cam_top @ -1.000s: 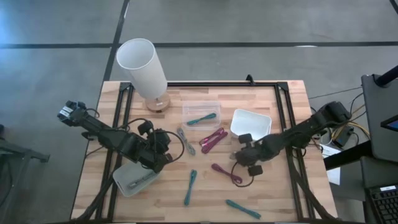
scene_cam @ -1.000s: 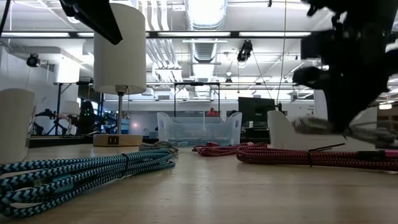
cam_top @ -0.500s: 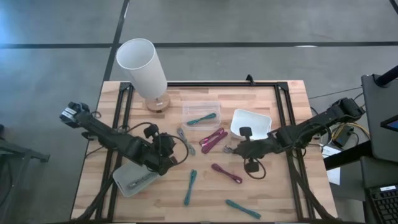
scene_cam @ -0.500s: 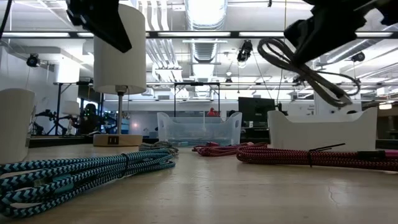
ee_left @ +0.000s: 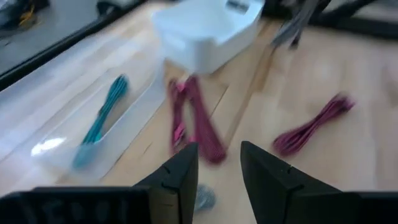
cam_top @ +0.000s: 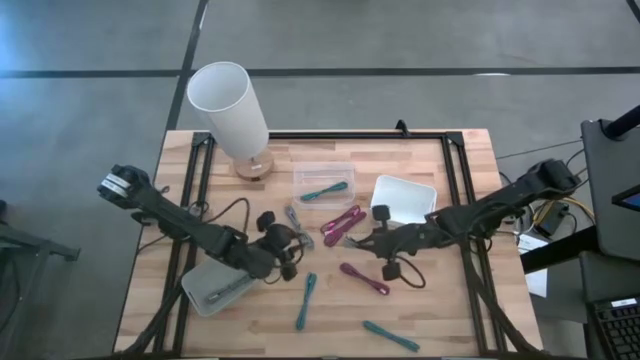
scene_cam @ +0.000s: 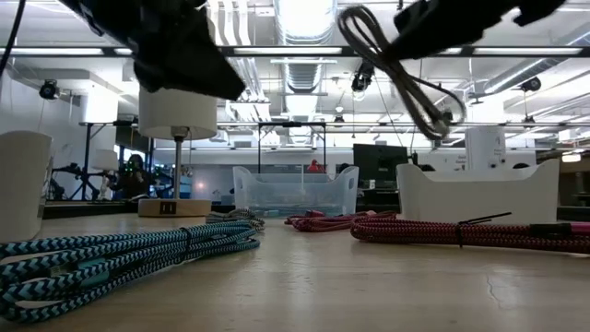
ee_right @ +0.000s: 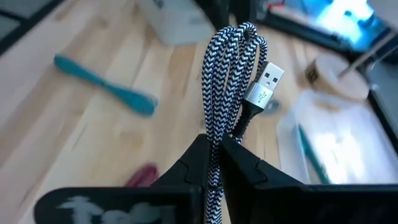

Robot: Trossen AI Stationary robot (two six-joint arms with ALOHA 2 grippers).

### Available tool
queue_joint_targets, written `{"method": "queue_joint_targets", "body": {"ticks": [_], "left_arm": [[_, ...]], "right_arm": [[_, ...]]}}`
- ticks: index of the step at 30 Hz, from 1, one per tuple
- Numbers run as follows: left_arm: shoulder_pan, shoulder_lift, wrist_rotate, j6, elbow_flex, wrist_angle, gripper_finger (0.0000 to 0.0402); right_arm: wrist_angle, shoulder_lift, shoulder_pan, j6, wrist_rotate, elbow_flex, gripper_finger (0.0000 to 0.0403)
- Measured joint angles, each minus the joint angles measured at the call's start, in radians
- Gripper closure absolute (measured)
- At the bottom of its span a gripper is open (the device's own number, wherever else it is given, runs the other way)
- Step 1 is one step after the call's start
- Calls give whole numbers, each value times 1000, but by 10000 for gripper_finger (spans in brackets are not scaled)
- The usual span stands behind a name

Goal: Pick & Place USB Port
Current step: Put the right white USB cable into the gray bin

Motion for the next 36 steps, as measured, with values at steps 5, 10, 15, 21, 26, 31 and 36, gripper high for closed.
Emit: {"method": "queue_joint_targets", "body": {"ticks": [5, 10, 15, 21, 26, 31, 36], "left_arm": [[7, 0, 1, 152, -65, 280, 274], [27, 0, 3, 290, -86, 443, 274], [57, 0, 3, 324, -86, 480, 274], [75, 1, 75, 321, -86, 481, 274], [76, 1, 94, 311, -86, 482, 274], [77, 1, 118, 311, -86, 480, 274], [81, 1, 117, 324, -86, 485, 274]], "right_arm": [[141, 52, -26, -23, -13, 0, 376], [288, 129, -43, -17, -19, 0, 375], [359, 195, -46, -16, -20, 4, 375], [361, 233, -48, -19, -11, 28, 374], [360, 244, -60, -22, -10, 53, 374], [359, 236, -74, -22, 56, 58, 374], [359, 230, -79, -17, 66, 58, 374]]}}
